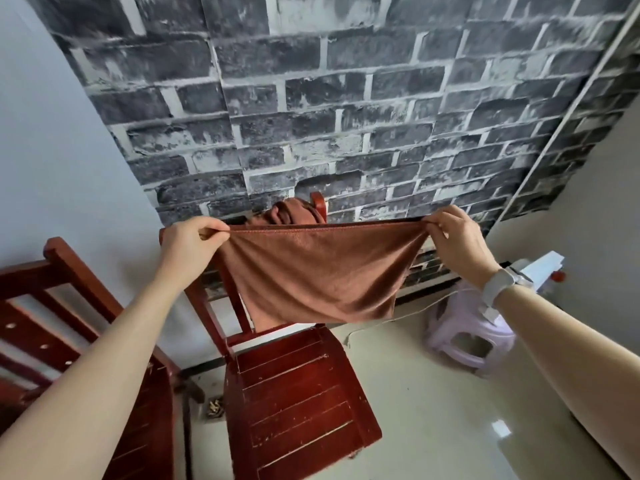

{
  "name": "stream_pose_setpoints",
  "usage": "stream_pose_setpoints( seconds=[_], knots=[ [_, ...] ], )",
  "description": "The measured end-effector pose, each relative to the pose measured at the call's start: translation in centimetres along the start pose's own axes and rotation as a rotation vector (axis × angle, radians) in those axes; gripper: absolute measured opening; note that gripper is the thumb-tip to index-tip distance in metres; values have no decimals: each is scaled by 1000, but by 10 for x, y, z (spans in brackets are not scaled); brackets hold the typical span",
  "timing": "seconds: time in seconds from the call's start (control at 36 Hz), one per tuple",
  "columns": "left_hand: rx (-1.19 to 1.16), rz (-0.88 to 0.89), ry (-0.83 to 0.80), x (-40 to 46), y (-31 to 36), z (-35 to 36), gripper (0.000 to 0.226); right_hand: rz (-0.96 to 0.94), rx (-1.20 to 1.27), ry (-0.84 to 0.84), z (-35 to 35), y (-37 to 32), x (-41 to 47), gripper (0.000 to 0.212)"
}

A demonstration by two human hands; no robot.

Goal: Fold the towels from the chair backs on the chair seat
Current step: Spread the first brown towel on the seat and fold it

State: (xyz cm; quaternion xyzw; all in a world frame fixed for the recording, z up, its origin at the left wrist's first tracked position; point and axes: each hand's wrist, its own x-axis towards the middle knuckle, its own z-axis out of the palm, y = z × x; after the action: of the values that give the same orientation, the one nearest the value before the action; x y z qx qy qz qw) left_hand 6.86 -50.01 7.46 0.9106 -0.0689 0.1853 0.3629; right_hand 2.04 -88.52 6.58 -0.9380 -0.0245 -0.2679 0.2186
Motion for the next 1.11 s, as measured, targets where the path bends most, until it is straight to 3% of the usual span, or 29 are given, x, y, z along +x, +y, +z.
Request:
stream_pose_setpoints(
  seconds=[0.22,0.5,0.67,0.81,0.94,1.11],
  knots=[
    [16,-26,-58,0,5,-4,7,74,11,-33,-2,3,-2,17],
    [85,-31,-199,-35,-22,6,6,-98,-34,-129,17,17,-44,13],
    [107,-81,-281,-54,-44,9,28,-126,2,-165,33,18,-63,13],
    [119,-88,-286,-65,-57,8,34,-70,35,-194,45,15,-69,12],
    [119,-123,-256,-71,-65,11,15,40,39,-217,61,13,-69,27],
    [59,-147,-267,-74,-81,16,17,74,37,-263,79,14,-68,14]
  ],
)
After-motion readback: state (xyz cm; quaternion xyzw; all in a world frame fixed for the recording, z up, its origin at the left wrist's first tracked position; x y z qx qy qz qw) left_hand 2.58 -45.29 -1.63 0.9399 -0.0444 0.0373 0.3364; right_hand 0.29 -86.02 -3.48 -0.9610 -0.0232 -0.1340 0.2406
